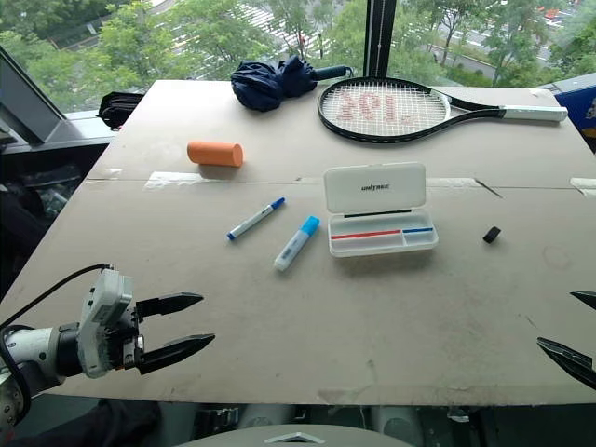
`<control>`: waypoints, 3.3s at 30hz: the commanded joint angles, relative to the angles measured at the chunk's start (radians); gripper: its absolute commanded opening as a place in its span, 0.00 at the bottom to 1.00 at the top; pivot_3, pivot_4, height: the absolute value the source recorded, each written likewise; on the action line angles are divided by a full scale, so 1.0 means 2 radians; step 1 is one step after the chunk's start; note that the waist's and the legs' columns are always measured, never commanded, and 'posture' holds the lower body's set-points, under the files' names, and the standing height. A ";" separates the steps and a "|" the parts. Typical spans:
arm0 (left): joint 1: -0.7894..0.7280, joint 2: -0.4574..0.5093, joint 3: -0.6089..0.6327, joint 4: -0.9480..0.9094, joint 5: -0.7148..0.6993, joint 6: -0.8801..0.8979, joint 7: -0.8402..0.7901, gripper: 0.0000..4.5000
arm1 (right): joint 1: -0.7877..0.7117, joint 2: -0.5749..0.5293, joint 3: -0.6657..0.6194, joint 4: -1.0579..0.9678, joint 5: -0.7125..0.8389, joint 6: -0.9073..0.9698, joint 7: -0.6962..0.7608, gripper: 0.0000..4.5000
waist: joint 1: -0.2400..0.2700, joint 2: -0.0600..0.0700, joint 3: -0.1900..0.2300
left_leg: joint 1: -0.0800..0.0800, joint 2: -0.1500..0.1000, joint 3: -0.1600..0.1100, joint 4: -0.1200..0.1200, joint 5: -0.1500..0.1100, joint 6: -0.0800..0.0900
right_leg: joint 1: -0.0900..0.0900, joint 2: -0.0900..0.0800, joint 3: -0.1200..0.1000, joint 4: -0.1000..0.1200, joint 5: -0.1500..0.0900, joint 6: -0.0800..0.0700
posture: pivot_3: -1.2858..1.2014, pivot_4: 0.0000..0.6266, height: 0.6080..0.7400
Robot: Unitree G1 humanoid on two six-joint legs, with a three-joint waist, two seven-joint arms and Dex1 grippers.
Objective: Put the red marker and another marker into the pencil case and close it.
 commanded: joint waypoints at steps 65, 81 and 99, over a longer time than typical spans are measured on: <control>-0.031 -0.019 -0.009 -0.116 -0.089 0.053 0.146 1.00 | -0.543 -0.116 0.569 0.175 -0.191 -0.036 0.045 0.52 | -0.009 0.002 0.002 | -0.001 0.000 0.000 0.000 0.000 0.000 | -0.002 0.000 0.000 0.001 0.001 0.001 | 0.52 0.24 0.94; -0.428 0.007 -0.258 0.219 0.101 0.125 0.244 1.00 | -0.207 -0.028 0.186 -0.219 0.140 0.137 -0.168 0.98 | 0.002 0.001 0.002 | -0.001 -0.003 -0.005 0.000 0.000 0.000 | 0.000 0.000 -0.003 0.002 0.001 0.002 | 0.52 0.24 0.94; -0.551 -0.043 -0.292 0.330 0.146 -0.010 0.007 0.01 | -0.081 0.032 0.150 -0.304 0.124 0.112 -0.262 1.00 | 0.002 0.000 0.001 | -0.002 -0.004 -0.004 0.001 0.000 0.000 | 0.000 0.000 -0.003 0.002 0.001 0.003 | 0.52 0.24 0.94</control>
